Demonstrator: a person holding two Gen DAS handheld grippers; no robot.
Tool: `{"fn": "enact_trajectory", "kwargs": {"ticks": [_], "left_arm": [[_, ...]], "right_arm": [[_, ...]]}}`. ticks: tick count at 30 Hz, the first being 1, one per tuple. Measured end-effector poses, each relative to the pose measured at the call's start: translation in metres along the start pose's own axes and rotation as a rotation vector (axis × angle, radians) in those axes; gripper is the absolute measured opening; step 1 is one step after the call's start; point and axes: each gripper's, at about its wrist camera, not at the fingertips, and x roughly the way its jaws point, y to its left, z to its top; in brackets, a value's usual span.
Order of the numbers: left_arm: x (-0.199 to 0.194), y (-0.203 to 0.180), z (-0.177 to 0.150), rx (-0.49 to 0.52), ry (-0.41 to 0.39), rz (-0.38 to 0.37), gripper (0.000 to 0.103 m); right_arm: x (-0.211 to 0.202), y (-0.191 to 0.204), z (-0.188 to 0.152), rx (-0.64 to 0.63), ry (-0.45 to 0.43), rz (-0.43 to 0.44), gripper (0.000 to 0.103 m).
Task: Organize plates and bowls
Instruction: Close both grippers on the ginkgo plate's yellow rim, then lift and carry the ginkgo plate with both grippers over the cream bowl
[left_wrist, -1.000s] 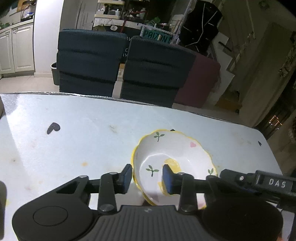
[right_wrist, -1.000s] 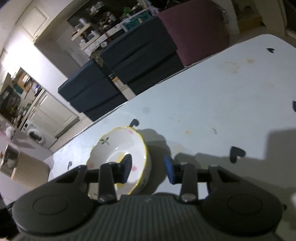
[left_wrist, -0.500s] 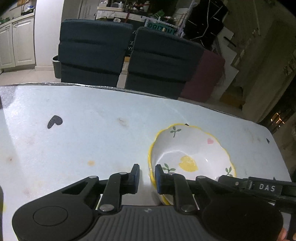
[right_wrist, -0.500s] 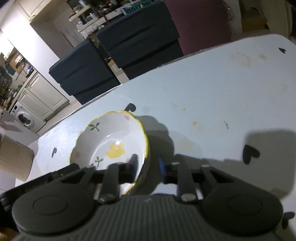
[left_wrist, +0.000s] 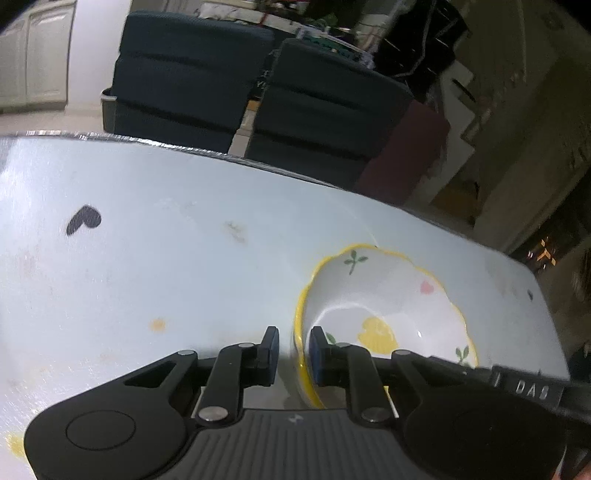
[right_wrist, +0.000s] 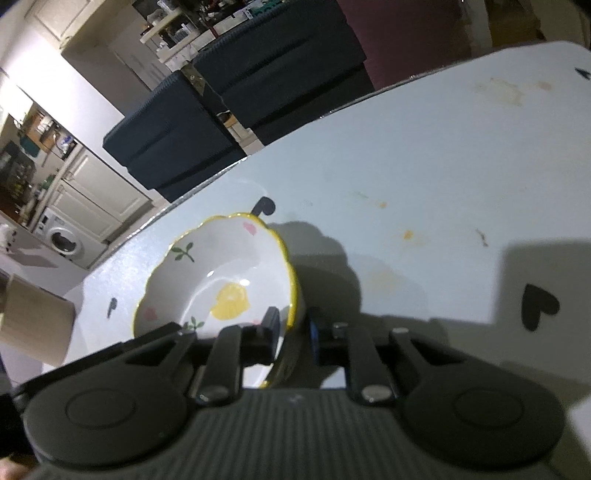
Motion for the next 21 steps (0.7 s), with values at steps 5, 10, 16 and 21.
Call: {"fn": "enact_trajectory", "kwargs": {"ticks": [5,10,16,21], "left_arm": [[-0.004,-0.007,-0.006,0.055,-0.018,0.020,0.010],[-0.014,-0.014,-0.007,0.085,-0.042,0.040,0.009],[-0.040,-0.015,-0.004,0.084,-0.090,0.038,0.009],[-0.065,-0.023,-0.005,0.080,-0.118,0.034,0.009]], "right_arm": [[-0.001,0.005,-0.001,-0.030,-0.012,-0.017,0.018],[0.000,0.014,-0.004,-0.093,-0.029,-0.044,0.016],[-0.006,0.022,-0.003,-0.104,-0.044,-0.029,0.013],[-0.026,0.031,0.000,-0.109,-0.076,-0.004,0.013]]}}
